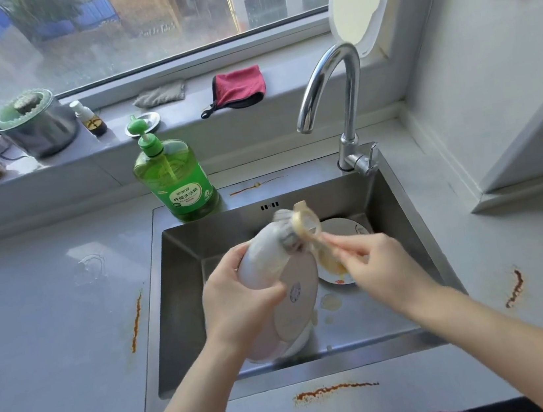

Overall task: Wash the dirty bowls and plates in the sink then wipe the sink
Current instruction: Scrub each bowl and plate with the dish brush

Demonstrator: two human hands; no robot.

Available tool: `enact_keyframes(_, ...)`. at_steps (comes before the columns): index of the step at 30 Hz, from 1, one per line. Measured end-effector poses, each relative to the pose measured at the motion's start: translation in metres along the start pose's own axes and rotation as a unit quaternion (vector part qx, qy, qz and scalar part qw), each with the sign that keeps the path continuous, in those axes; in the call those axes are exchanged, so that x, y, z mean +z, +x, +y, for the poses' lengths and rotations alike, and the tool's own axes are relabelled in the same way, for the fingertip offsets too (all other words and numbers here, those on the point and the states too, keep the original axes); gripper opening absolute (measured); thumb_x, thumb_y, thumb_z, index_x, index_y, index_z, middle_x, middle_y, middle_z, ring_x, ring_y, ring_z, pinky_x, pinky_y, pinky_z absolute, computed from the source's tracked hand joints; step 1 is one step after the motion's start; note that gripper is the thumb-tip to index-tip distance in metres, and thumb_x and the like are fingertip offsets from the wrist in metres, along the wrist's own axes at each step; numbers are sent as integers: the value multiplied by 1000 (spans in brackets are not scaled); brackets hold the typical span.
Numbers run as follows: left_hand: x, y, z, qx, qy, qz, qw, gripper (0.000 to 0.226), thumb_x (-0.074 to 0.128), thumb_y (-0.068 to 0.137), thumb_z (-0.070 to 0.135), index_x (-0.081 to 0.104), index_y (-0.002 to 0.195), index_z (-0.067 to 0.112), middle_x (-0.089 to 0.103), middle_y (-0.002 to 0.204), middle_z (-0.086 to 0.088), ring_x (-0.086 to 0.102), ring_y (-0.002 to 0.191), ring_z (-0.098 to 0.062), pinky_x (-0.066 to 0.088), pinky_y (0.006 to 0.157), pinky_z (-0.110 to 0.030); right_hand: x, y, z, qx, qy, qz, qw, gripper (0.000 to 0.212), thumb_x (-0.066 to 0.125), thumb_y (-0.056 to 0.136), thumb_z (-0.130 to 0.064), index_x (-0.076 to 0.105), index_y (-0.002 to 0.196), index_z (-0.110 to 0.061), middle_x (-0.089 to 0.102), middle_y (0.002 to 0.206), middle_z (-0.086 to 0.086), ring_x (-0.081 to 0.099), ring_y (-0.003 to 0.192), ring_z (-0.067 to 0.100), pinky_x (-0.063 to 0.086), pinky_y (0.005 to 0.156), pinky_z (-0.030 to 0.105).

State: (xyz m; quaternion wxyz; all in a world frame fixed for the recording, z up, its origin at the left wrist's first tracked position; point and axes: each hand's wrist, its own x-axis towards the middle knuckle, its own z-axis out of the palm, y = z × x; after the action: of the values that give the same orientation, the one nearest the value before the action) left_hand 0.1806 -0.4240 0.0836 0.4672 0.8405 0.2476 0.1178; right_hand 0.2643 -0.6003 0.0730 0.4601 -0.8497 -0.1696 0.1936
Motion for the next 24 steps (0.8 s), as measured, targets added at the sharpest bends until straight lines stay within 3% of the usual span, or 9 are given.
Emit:
enact_keyframes(2, -1, 2, -1, -2, -9, 9, 1000, 50, 78, 51, 16, 58, 85, 46, 65, 85, 22, 61, 83, 0, 49, 71, -20, 10, -13, -8, -42, 34, -30, 998, 31, 55, 91, -17, 63, 115, -36, 70, 98, 14, 67, 79, 18, 54, 77, 33)
enact_keyframes(4, -2, 2, 0, 1, -11, 3, 1000, 51, 80, 51, 17, 57, 87, 46, 64, 88, 21, 60, 84, 0, 50, 72, -21, 2, -2, 0, 4, 58, -9, 998, 31, 55, 92, -17, 62, 114, -36, 70, 103, 13, 62, 99, 30, 52, 83, 38)
enact_keyframes(6, -3, 1, 0, 11, -9, -7, 1000, 56, 83, 55, 11, 56, 88, 46, 63, 89, 21, 59, 85, 1, 50, 72, -20, -4, 10, 10, 58, 74, 7, 996, 31, 52, 93, -14, 61, 117, -31, 69, 108, 13, 60, 104, 35, 55, 78, 32)
enact_keyframes(8, -2, 2, 1, 9, -16, 3, 1000, 54, 83, 53, 13, 58, 89, 45, 64, 89, 19, 58, 85, 2, 51, 73, -21, -2, 6, 8, 36, 101, 4, 994, 31, 53, 93, -12, 62, 116, -30, 71, 102, 8, 65, 87, 30, 54, 74, 29)
enact_keyframes(10, -3, 5, 1, 2, -32, 15, 999, 51, 77, 48, 19, 59, 90, 44, 65, 89, 17, 60, 83, 2, 52, 73, -23, 3, -4, -2, 6, 128, -28, 991, 32, 54, 92, -9, 61, 115, -30, 72, 79, -15, 61, 56, 9, 44, 60, 10)
enact_keyframes(13, -4, 7, 2, 0, -43, 19, 999, 50, 74, 47, 22, 59, 90, 44, 66, 87, 18, 60, 80, 3, 53, 73, -22, -1, 11, 10, 58, 140, 24, 988, 31, 52, 92, -6, 62, 117, -20, 60, 69, -19, 61, 67, 5, 49, 62, 11)
enact_keyframes(16, -4, 9, 6, 20, -35, 20, 999, 49, 74, 48, 23, 57, 87, 46, 63, 89, 28, 59, 80, 6, 51, 68, -13, -1, 14, 13, 90, 172, 27, 981, 30, 50, 93, -6, 62, 119, -16, 60, 69, -18, 51, 61, -5, 41, 55, 2)
enact_keyframes(20, -4, 13, 7, 22, -51, 39, 998, 48, 73, 48, 19, 58, 86, 44, 62, 83, 32, 59, 75, 7, 47, 63, -8, 5, 12, 12, 67, 191, 28, 979, 32, 49, 94, -5, 58, 120, -20, 52, 45, -28, 52, 48, -12, 44, 61, 5)
enact_keyframes(24, -3, 14, 9, 27, -62, 40, 997, 52, 80, 53, 9, 58, 85, 43, 62, 80, 33, 58, 73, 9, 47, 62, -7, 3, 21, 17, 102, 195, 43, 974, 33, 46, 95, -6, 58, 125, -13, 44, 35, -22, 46, 39, -8, 38, 53, 7)
